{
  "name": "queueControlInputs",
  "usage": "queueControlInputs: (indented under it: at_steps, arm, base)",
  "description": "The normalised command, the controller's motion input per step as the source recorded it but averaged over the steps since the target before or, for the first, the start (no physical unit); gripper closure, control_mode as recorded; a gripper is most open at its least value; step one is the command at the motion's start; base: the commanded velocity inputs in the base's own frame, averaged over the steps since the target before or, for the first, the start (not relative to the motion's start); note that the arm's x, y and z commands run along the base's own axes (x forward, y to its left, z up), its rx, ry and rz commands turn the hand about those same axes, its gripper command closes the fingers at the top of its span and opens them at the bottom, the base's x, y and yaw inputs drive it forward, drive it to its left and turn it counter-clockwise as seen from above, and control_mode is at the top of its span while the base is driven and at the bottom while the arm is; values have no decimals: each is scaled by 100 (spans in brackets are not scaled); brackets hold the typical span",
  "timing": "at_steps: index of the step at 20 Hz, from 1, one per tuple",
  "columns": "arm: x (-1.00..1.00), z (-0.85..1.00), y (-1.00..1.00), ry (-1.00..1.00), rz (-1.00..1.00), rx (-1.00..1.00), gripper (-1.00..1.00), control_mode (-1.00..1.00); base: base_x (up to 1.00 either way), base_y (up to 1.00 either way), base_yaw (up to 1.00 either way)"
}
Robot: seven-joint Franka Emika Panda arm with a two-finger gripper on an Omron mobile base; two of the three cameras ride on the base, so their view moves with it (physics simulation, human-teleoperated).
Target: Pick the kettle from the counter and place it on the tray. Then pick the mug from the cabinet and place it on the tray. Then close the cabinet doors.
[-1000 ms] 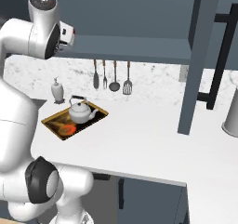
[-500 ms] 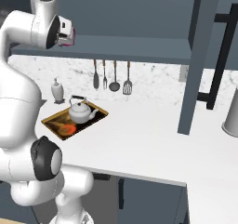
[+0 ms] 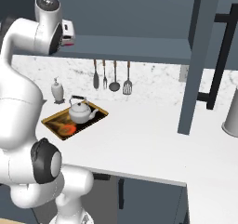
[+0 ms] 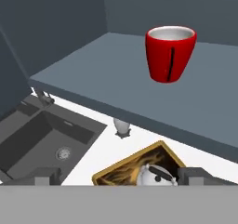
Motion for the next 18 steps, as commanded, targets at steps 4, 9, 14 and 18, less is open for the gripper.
queueControlInputs:
  at_steps: [4,9,14,18]
  arm:
    - [21,0,0,-3,7,0,-100,-100]
    - [43,0,0,0,0,0,-100,-100]
    - [44,0,0,0,0,0,-100,-100]
    - [41,0,0,0,0,0,-100,-100]
  base:
    - [0,0,0]
    - [0,0,0]
    - [0,0,0]
    - [0,0,0]
